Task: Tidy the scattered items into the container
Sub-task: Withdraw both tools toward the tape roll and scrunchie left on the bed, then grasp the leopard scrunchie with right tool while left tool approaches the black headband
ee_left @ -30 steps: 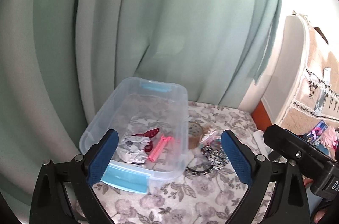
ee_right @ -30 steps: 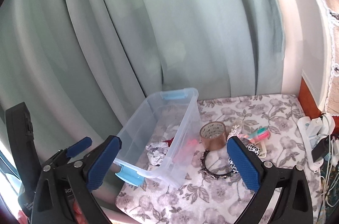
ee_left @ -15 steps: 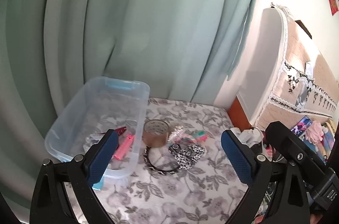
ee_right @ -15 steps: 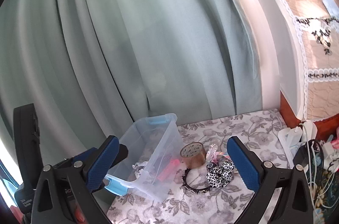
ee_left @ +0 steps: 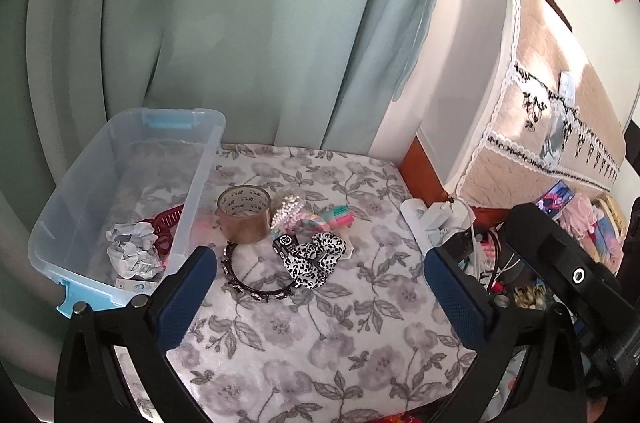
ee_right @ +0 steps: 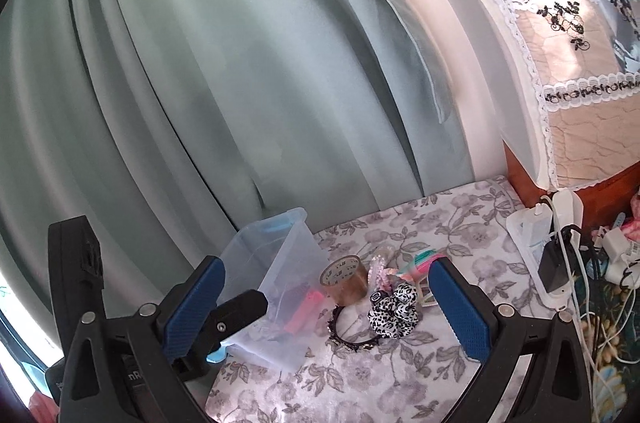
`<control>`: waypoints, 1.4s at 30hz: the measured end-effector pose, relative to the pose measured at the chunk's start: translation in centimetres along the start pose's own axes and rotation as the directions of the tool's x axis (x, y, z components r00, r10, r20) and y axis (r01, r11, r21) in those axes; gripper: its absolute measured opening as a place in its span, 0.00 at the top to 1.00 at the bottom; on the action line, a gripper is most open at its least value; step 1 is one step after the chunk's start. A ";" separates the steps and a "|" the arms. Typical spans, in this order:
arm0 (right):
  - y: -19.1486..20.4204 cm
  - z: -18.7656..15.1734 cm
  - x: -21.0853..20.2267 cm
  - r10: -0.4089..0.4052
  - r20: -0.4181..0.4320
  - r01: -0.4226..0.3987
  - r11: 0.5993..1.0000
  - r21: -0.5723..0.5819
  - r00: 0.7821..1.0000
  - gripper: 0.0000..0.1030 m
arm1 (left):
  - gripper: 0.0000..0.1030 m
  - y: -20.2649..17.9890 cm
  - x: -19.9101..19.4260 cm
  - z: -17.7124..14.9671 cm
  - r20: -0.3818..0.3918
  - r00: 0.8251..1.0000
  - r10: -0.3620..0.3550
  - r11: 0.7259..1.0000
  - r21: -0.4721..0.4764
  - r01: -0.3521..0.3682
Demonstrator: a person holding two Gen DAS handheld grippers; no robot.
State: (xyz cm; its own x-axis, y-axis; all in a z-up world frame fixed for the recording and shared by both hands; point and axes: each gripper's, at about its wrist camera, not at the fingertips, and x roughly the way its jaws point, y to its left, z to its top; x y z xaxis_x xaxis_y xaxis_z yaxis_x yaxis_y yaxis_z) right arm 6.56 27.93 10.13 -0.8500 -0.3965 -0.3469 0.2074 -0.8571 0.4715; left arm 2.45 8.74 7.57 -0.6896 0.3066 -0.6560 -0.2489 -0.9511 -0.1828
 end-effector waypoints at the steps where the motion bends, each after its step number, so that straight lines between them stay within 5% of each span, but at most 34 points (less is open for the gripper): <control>1: -0.2 -0.1 0.2 0.001 -0.006 -0.001 1.000 -0.001 1.000 0.00 | 0.00 -0.3 0.3 -0.1 -0.003 1.000 0.005 1.000 0.011 -0.005; 7: -1.6 -0.5 0.9 0.002 -0.011 -0.002 1.000 0.005 1.000 0.00 | 0.00 -0.2 2.0 -0.5 -0.016 1.000 0.000 0.999 -0.043 -0.001; 16: -5.4 -0.2 1.7 -0.100 -0.015 0.101 0.994 0.037 0.995 0.00 | 0.00 0.4 5.5 -1.8 -0.064 0.998 -0.019 0.995 -0.101 0.013; 22: -7.2 -1.2 3.7 -0.144 -0.097 0.146 0.989 0.020 0.985 0.00 | 0.00 0.2 8.7 -2.9 -0.135 0.990 -0.027 0.995 -0.094 0.014; 32: -9.4 -3.8 8.3 -0.142 -0.311 0.164 0.985 0.045 0.940 0.00 | 0.00 0.0 12.8 -4.2 -0.191 0.976 0.107 0.994 0.033 -0.102; 42: -10.7 -5.5 12.0 -0.135 -0.407 0.175 0.983 0.062 0.904 0.02 | 0.00 2.7 16.7 -5.8 -0.265 0.952 0.152 0.986 -0.023 -0.164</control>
State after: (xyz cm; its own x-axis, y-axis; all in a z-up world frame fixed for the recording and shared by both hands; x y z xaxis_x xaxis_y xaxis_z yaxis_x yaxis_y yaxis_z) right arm -3.18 30.58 -3.52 -0.5990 -0.3764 -0.7068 0.0253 -0.8911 0.4531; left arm -5.76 11.08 -8.11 -0.5143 0.1378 -0.8465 -0.1167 -0.9891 -0.0901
